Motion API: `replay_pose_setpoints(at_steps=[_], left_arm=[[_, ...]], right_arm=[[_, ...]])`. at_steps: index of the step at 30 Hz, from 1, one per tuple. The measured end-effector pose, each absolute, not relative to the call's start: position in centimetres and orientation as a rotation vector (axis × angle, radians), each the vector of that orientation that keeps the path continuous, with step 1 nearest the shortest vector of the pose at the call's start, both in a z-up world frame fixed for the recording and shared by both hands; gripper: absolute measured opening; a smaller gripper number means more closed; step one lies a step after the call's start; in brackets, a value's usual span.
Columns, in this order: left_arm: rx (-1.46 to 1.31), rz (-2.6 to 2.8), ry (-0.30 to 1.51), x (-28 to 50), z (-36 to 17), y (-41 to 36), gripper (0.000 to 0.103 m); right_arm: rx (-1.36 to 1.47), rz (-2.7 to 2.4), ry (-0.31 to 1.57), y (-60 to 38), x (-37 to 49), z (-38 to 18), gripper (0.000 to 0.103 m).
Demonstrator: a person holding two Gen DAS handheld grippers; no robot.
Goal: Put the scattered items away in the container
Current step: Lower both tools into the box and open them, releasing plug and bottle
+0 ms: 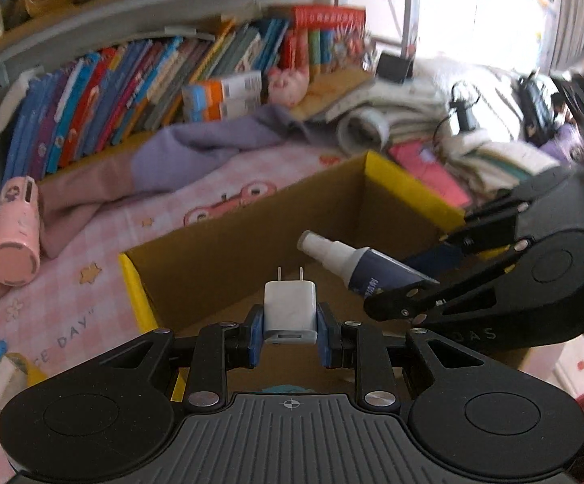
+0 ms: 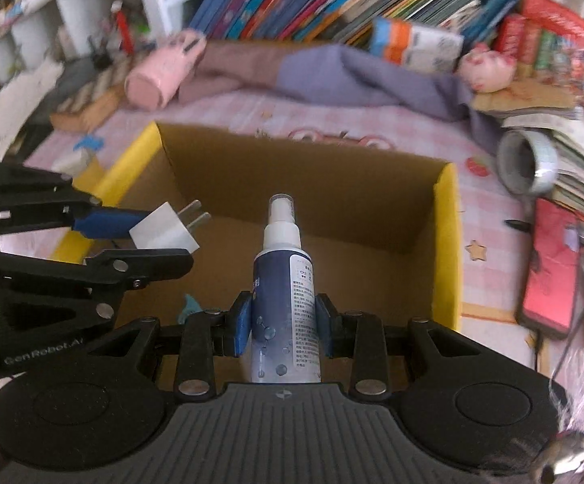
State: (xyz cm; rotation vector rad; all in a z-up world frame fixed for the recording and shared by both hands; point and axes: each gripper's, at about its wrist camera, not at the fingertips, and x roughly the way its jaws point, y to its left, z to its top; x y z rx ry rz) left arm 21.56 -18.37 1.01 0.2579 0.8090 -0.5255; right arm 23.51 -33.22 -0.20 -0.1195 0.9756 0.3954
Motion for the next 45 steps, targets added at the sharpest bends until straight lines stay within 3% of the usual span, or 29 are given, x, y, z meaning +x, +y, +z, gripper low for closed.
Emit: replay_pose_setpoints(at_steps=[11,18,26,30,32,45], left_arm=[[0.314,-0.494,0.918,23.2,-1.2,-19.7,0.025],[0.307,-0.463,0.894,22.9,-0.9,-19.9,0.028],[0.255,-0.440,0.824,21.2,0.9,-19.3,0.050],[0.219,-0.409,0.770,19.8,2.4,-18.5,0.052],[0.199,-0.390,0.745,19.2,3.0,-18.1,0.060],[0.096,-0.296,0.600,14.7,5.1,-14.0,0.072]], right_arm=[[-0.195,0.461,1.083,-32.4,26.7,-3.0,0.031],[-0.140,0.454,1.088,-33.1,26.8,-3.1,0.031],[-0.037,0.431,0.996,-34.3,25.5,-1.6,0.038],[0.016,0.411,0.938,-34.7,24.3,-0.5,0.043],[0.035,0.392,0.902,-34.7,23.4,0.1,0.045],[-0.028,0.283,0.708,-32.9,17.1,2.7,0.048]])
